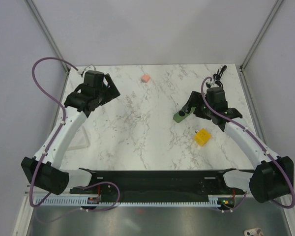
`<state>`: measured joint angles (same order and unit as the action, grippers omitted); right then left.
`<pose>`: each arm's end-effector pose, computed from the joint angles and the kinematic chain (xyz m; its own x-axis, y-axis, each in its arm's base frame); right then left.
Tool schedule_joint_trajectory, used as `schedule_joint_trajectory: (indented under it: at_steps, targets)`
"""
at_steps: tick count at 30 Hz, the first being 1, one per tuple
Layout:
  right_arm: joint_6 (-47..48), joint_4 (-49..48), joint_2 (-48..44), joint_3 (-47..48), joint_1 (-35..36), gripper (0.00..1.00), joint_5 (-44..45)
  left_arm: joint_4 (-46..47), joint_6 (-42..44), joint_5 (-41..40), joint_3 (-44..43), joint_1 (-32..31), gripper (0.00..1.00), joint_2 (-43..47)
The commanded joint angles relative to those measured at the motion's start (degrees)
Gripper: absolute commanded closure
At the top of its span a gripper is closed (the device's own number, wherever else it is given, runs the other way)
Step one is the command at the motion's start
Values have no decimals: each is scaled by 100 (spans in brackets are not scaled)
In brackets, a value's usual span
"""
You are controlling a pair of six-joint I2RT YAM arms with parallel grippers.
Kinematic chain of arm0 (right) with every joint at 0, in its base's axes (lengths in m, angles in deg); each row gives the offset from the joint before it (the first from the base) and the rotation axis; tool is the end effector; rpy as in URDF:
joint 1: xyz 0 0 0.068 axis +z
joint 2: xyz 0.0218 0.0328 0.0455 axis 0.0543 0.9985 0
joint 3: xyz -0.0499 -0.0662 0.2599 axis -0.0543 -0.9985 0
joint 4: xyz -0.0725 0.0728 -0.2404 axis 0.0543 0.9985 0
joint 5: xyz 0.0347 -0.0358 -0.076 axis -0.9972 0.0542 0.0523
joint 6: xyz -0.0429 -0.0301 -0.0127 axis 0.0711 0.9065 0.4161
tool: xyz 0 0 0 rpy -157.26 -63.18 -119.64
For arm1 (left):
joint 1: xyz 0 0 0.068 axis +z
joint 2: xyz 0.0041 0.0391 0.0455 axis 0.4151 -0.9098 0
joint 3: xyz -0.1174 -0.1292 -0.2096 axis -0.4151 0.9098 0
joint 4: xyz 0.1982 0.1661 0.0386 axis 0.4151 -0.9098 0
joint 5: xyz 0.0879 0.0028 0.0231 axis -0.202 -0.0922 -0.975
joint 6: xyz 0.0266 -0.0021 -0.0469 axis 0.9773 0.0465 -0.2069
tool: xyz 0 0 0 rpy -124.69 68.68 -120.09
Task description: Insert the plug
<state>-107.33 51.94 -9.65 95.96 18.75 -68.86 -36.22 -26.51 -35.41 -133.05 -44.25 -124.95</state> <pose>0.2572 0.0742 0.2837 -0.6844 0.3528 -0.6380 0.0531 0.8969 0.4390 0.2508 -0.0808 0.3673 -0.5738 -0.4506 -0.6839 -0.2743 0.8925 -0.3580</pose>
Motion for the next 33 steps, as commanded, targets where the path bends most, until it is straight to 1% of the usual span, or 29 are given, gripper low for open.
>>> schedule_joint_trajectory:
  at_steps: [1, 3, 4, 5, 6, 7, 9, 12, 15, 18, 21, 23, 26, 28, 33]
  targets:
    - [-5, -614, -38, -183, 18, 3, -705, 409, 378, -452, -646, 144, 7, -460]
    - [-13, -694, -109, -280, 18, 4, -776, 533, 983, -505, -1014, 223, 7, -863]
    - [-5, -685, -135, -280, 18, 3, -855, 568, 1152, -627, -1156, 241, 6, -1005]
    - [21, -694, -161, -280, 18, 3, -882, 604, 1327, -663, -1401, 293, 3, -1189]
    - [48, -694, -214, -289, 18, 3, -899, 621, 1712, -629, -1525, 320, 2, -1330]
    - [74, -694, -232, -297, 18, 3, -899, 656, 1951, -376, -1631, 355, 1, -1636]
    - [118, -720, -276, -333, 18, 3, -864, 937, 2478, -163, -1755, 495, 0, -2014]
    - [110, -738, -250, -341, 18, 3, -969, 1105, 2735, 39, -1939, 680, 0, -2428]
    - [48, -843, -267, -394, 27, 4, -1110, 1018, 2718, 48, -2343, 979, 0, -3026]
    - [101, -878, -267, -429, 27, 4, -1023, 973, 2630, 346, -2660, 1339, 0, -3545]
    - [109, -870, -250, -464, 27, 4, -1031, 912, 2342, 777, -2967, 1682, 1, -4053]
    - [109, -870, -241, -447, 27, 4, -1066, 772, 2200, 910, -3282, 1849, 3, -4292]
    - [179, -844, -267, -403, 27, 4, -1040, 490, 2050, 962, -3765, 1902, 5, -4811]
    - [206, -791, -311, -351, 27, 4, -926, 394, 2015, 1137, -4038, 1894, 7, -5153]
    - [285, -703, -408, -271, 27, 4, -812, 217, 1883, 980, -4312, 1902, 6, -5567]
